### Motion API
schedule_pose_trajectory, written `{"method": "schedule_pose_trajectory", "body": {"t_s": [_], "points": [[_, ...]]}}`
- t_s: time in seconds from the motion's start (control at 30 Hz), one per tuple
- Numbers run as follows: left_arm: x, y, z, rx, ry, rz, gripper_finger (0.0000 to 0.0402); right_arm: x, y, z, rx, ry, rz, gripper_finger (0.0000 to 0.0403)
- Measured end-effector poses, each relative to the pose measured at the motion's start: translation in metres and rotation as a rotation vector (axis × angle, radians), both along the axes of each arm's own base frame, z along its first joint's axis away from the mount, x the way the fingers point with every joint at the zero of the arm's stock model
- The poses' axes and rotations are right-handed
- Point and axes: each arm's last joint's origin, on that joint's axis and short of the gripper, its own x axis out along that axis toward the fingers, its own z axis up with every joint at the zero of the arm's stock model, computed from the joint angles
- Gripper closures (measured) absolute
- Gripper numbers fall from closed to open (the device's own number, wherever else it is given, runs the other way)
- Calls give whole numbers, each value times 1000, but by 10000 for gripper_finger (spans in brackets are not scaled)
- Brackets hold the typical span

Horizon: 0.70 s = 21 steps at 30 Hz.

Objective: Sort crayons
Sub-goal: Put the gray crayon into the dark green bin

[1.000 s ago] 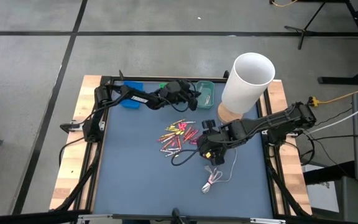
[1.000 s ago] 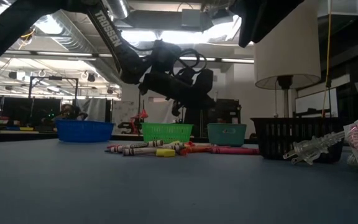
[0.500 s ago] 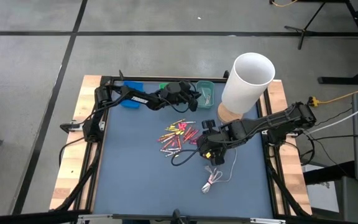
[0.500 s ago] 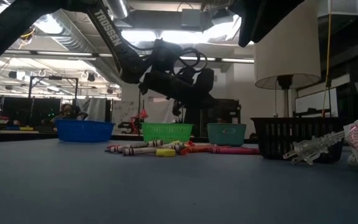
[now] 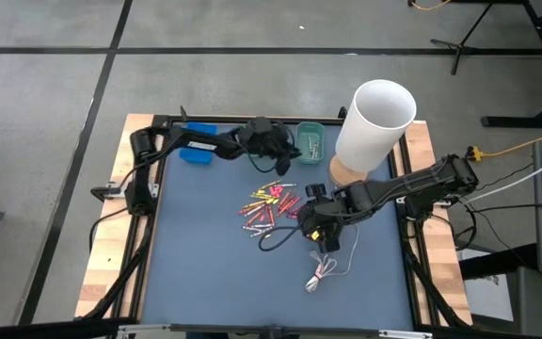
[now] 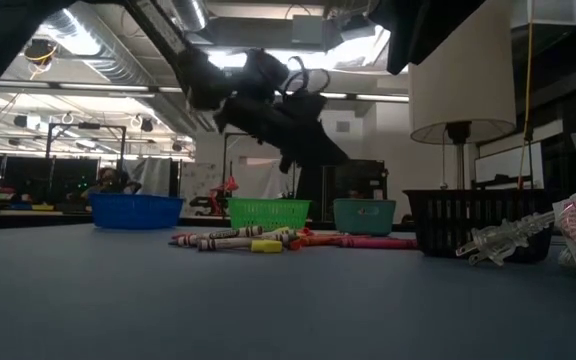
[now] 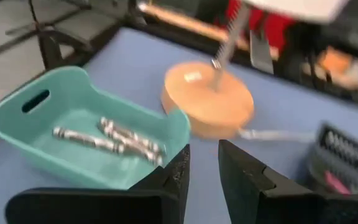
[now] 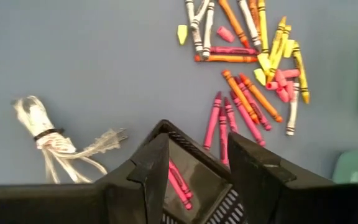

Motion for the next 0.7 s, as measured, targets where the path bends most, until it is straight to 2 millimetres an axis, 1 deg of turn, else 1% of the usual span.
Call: {"method": "schedule_pose_trajectory", "body": {"t_s": [0.13, 0.2, 0.3, 0.4, 0.5, 0.57, 0.7], "points": [[-14, -17, 17, 56, 159, -79, 333, 2, 1, -3, 8, 10, 4, 240], [-23, -28, 24, 52, 238, -109, 333, 3, 1, -5, 4, 12, 5, 240], [-39, -47, 35, 63, 257, -129, 333, 4, 1, -5, 4, 6, 6, 240], [-65, -67, 40, 75, 249, -131, 333, 5, 1, -4, 4, -4, 5, 239], [-98, -87, 34, 71, 250, -101, 333, 6, 2, -4, 7, -15, 5, 240], [-121, -99, 26, 47, 237, -85, 333, 7, 2, -3, 10, -31, 8, 240], [-156, -120, 11, -2, 182, -88, 333, 16, 4, -5, 4, -90, 10, 240]]}}
